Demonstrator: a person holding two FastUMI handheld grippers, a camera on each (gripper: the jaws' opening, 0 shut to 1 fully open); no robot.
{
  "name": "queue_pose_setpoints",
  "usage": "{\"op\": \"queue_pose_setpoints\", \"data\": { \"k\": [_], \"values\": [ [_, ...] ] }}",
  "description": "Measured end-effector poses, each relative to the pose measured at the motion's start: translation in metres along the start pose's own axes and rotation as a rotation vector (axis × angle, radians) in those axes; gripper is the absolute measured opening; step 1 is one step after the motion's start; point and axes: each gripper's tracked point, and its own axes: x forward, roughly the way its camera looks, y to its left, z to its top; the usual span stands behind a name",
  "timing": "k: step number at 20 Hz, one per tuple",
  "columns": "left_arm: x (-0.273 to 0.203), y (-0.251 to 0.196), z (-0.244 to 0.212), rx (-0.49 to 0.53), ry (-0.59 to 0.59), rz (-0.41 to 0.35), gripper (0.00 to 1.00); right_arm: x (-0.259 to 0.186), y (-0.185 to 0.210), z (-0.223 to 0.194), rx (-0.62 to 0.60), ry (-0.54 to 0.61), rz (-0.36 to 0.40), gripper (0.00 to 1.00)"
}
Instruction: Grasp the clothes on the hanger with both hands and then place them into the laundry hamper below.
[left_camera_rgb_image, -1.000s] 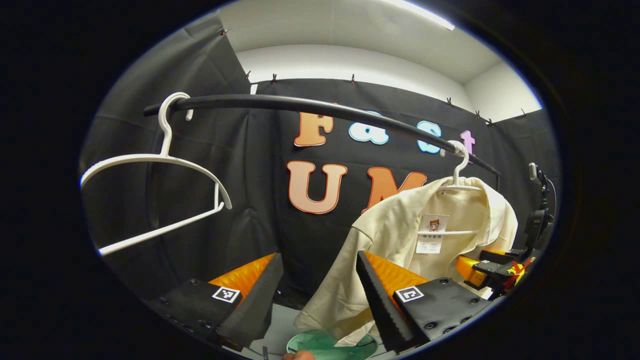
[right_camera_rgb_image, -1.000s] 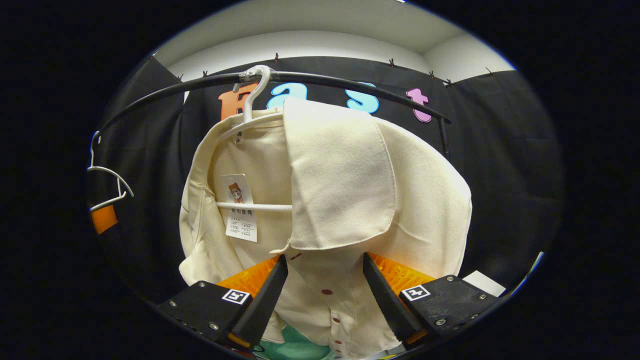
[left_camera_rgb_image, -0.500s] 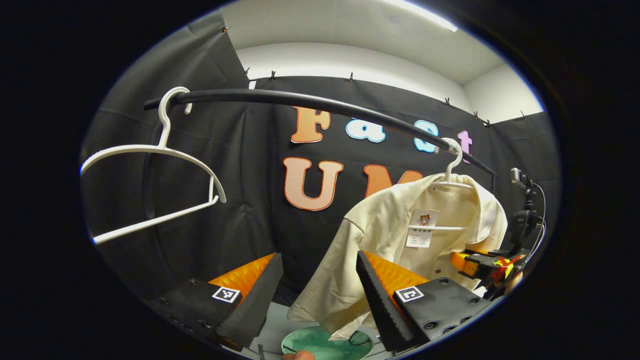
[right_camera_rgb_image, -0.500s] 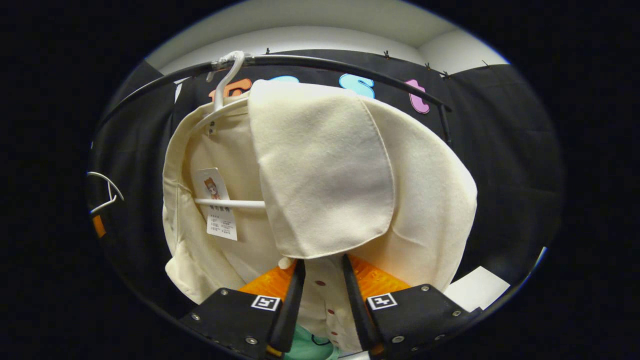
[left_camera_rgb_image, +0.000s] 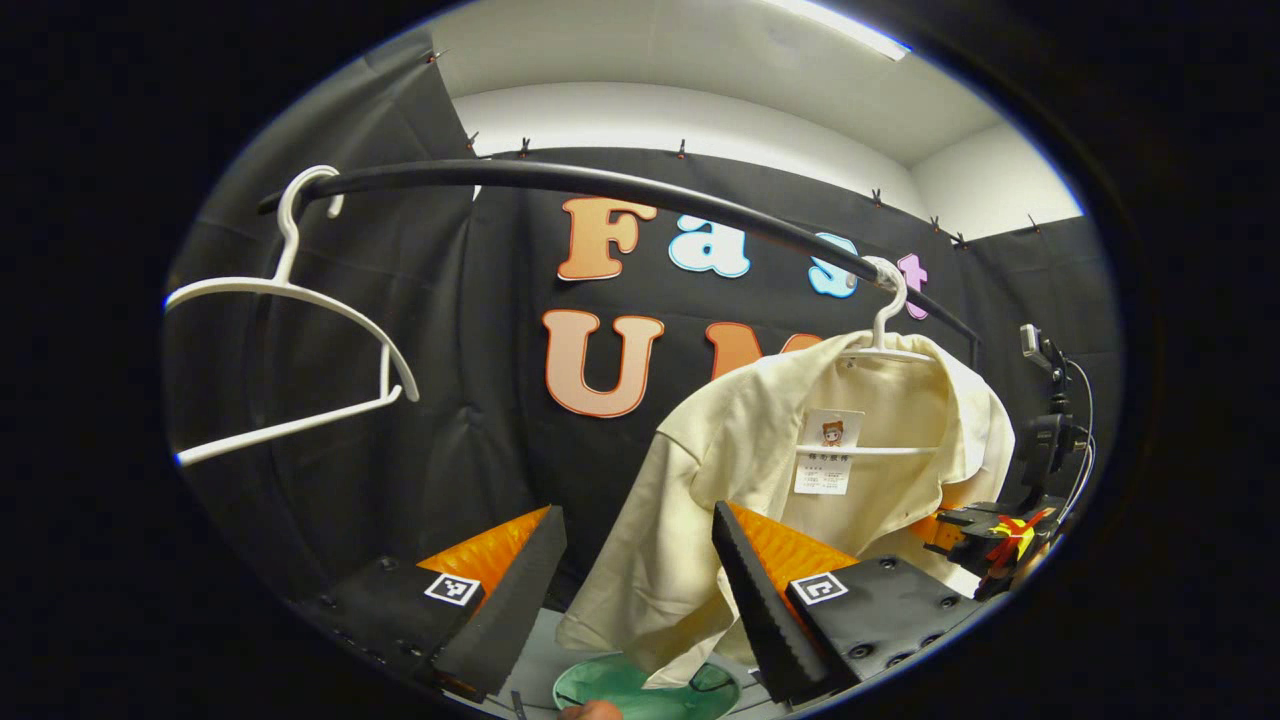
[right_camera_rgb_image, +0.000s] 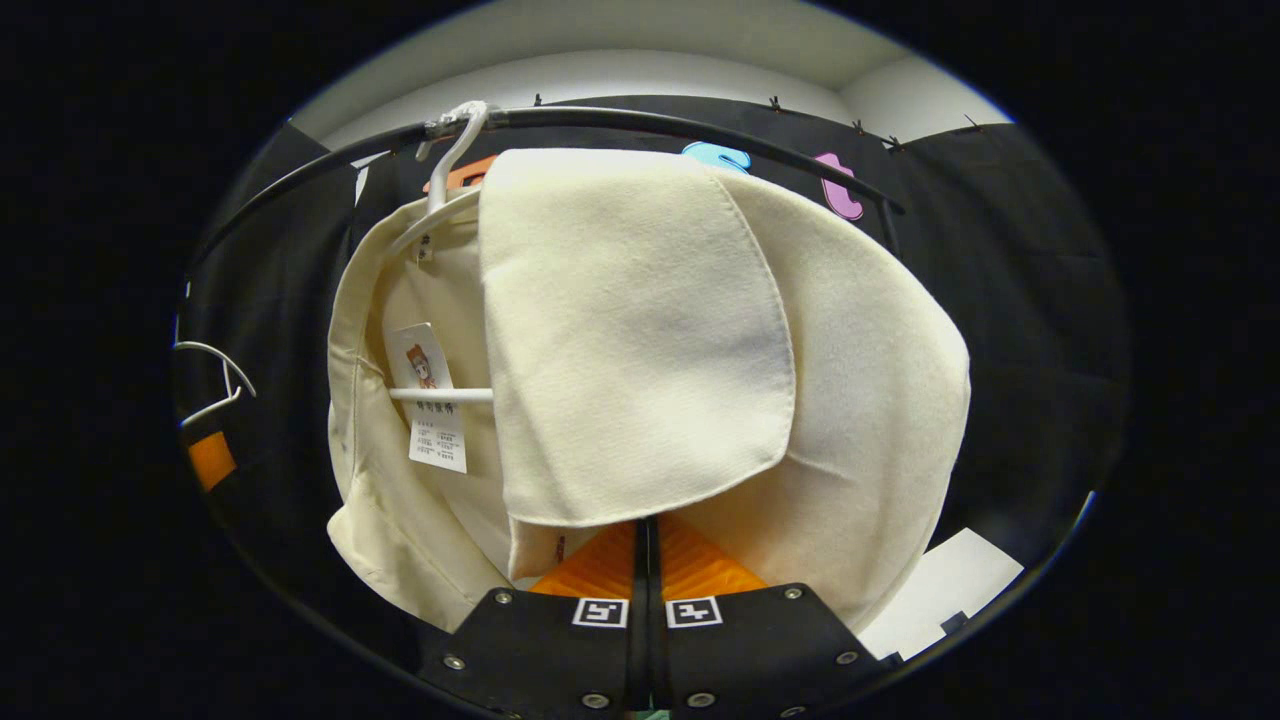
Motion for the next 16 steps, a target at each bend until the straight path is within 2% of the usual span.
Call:
{"op": "queue_pose_setpoints", "data": {
  "k": [2,3,6,7,9,11,13,14,16],
  "values": [
    [0.007,-0.015,-0.003,-0.010,0.007,-0.034,1.00,-0.006,-0.004,0.001,0.006,-0.001,0.004,0.00],
    [0.012,-0.025,-0.005,-0.013,0.010,-0.054,0.97,-0.008,-0.006,0.001,0.012,-0.003,0.005,0.00],
    [0.026,-0.051,-0.013,-0.013,0.023,-0.107,1.00,-0.023,-0.014,0.002,0.029,-0.010,0.001,0.00],
    [0.031,-0.059,-0.018,-0.017,0.028,-0.126,0.94,-0.029,-0.015,0.003,0.032,-0.013,0.003,0.00],
    [0.040,-0.073,-0.025,-0.017,0.038,-0.157,1.00,-0.039,-0.019,0.005,0.034,-0.022,0.004,0.00],
    [0.049,-0.081,-0.035,-0.006,0.050,-0.166,0.96,-0.049,-0.021,0.009,0.036,-0.036,0.005,0.00],
    [0.058,-0.088,-0.048,-0.005,0.078,-0.175,0.97,-0.059,-0.026,0.013,0.036,-0.051,-0.003,0.00],
    [0.063,-0.089,-0.057,-0.009,0.096,-0.177,1.00,-0.066,-0.027,0.015,0.039,-0.058,-0.002,0.00],
    [0.070,-0.090,-0.070,0.000,0.118,-0.164,0.97,-0.074,-0.024,0.018,0.040,-0.062,0.019,0.00]
  ]
}}
